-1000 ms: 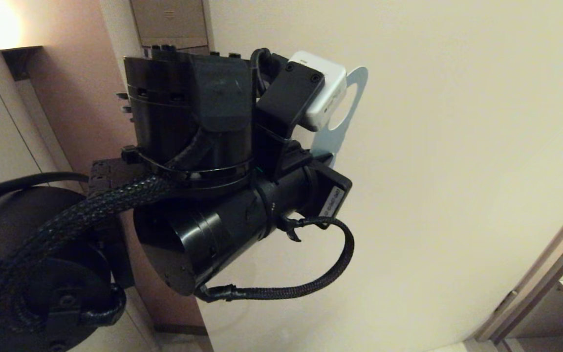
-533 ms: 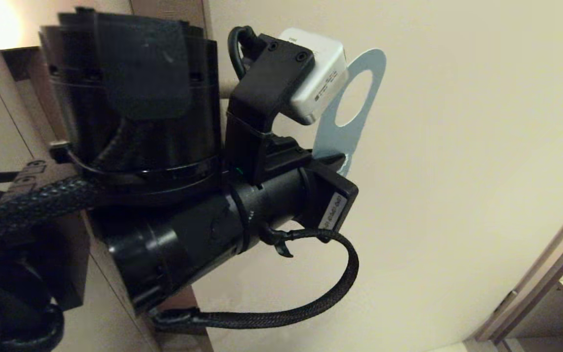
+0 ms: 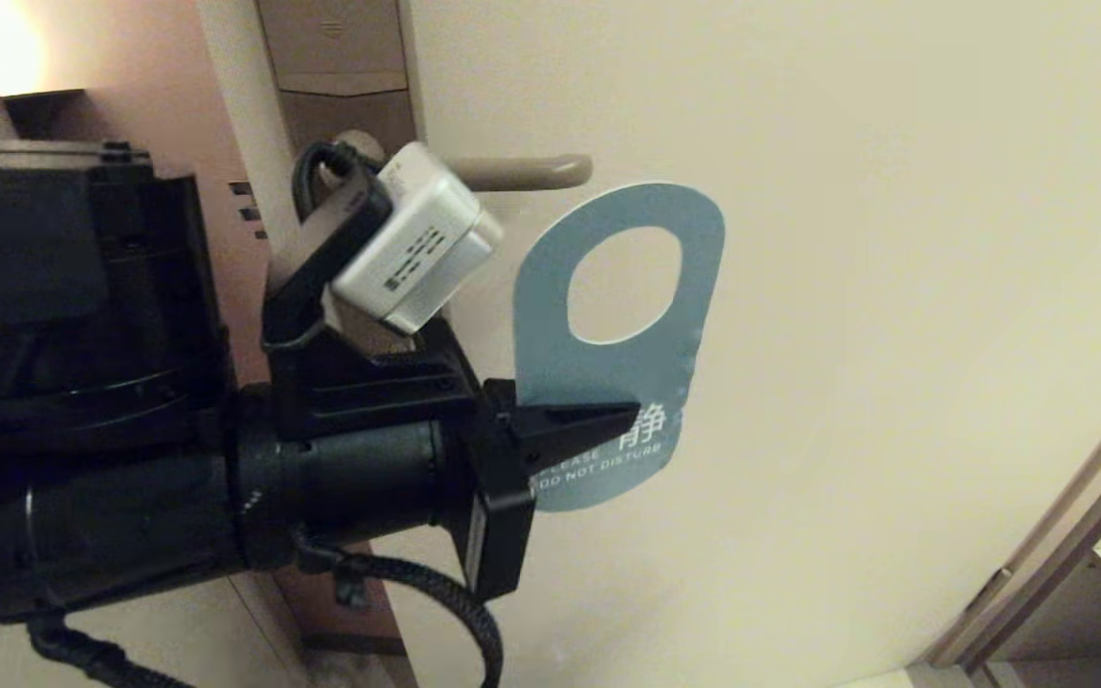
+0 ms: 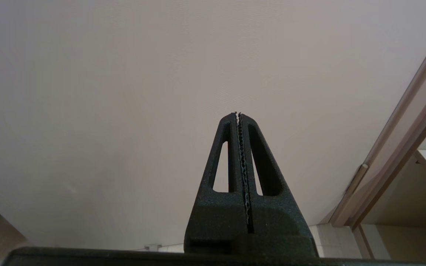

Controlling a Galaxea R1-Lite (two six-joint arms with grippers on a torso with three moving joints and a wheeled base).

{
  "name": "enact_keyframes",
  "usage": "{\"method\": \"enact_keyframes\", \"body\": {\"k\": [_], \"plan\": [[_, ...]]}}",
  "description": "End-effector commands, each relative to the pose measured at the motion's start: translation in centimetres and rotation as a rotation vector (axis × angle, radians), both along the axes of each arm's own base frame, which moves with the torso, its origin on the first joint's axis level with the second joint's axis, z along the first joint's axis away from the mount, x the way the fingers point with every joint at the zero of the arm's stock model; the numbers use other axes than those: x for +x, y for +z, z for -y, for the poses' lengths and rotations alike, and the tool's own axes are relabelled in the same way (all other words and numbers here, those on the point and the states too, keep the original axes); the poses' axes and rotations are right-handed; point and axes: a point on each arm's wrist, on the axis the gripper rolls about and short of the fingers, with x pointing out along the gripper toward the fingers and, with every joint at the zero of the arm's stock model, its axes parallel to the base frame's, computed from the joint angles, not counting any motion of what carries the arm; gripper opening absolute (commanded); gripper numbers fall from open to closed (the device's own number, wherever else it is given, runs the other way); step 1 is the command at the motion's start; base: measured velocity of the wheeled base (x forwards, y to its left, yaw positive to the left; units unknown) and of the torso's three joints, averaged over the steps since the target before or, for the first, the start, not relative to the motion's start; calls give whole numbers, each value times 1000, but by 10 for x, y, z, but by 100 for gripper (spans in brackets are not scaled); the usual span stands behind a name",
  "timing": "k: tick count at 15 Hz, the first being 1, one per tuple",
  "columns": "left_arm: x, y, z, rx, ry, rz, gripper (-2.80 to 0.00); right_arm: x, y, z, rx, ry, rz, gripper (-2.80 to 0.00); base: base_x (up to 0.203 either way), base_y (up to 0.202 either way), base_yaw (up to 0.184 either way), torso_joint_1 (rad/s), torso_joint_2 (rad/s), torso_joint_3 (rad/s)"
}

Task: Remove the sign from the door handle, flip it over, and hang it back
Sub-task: Hand it to the other hand

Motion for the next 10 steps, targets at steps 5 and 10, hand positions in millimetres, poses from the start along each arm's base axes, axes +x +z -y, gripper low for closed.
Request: {"method": "enact_keyframes", "body": {"k": [5,10], "plan": [[-10,-25,-16,-15,-83,-52,-280,0,0,0,0,1,0,-280,0,0,0,0,0,0],[3,-32,-41,-48,-62,-107,-280,0,0,0,-42,14,-3,-280,0,0,0,0,0,0]]}}
